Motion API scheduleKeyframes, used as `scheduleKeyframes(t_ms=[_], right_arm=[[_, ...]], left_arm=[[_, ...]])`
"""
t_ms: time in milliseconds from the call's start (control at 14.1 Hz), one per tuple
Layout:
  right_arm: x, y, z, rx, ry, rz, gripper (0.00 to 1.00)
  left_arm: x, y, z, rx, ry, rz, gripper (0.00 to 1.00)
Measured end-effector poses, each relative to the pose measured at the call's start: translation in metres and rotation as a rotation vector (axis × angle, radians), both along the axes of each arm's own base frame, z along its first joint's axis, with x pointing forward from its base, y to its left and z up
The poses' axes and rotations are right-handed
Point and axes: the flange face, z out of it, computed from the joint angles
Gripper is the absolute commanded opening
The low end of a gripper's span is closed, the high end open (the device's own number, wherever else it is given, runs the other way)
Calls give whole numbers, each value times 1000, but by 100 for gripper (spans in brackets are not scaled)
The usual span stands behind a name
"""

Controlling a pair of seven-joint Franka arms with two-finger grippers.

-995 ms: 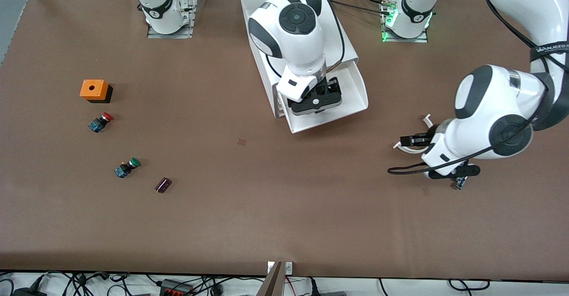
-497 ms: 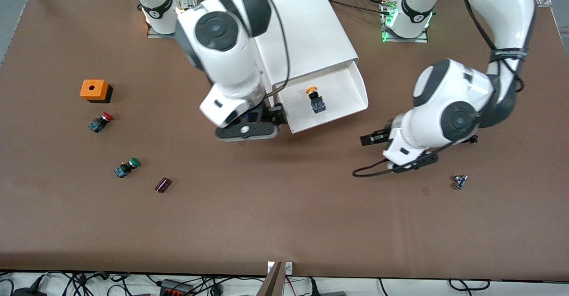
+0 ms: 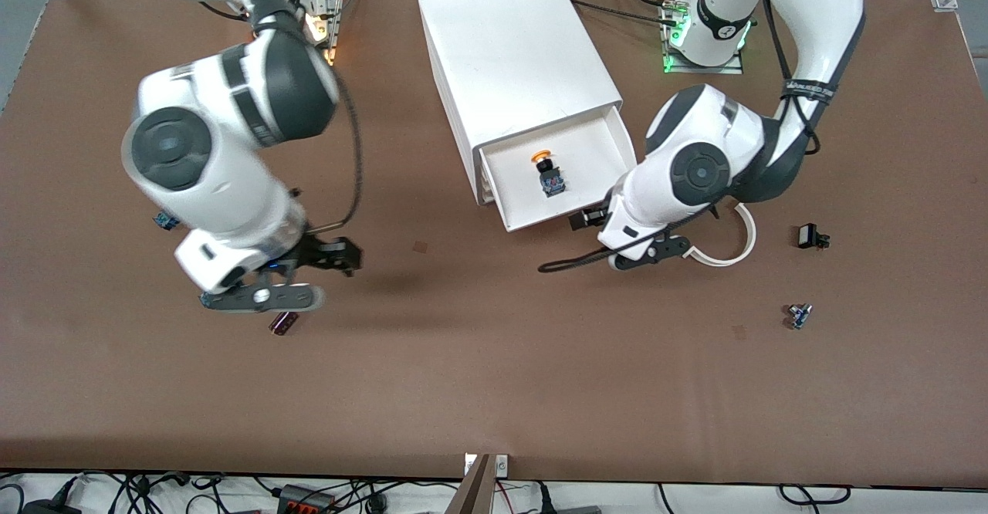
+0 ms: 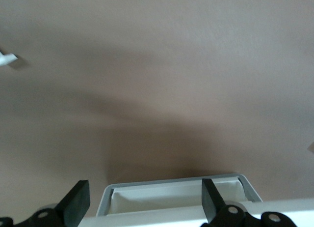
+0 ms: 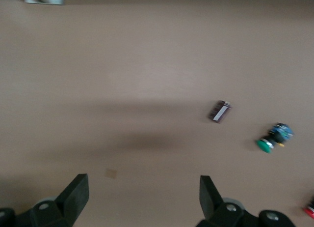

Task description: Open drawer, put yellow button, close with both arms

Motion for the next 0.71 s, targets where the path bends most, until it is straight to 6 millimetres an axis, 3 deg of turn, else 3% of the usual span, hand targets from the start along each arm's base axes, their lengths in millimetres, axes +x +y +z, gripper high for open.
scheduleKeyframes(t_ms=[284, 497, 711], right_arm=[[7, -58, 12, -6, 31, -77, 100], [16, -101, 13, -7, 35, -119, 100], [17, -170, 24, -2, 37, -123, 100]], left_arm=[[-29, -23, 0, 5, 4, -31, 100], [-66, -44, 2, 29, 22, -55, 100], [-91, -57, -2, 46, 38, -78, 100]])
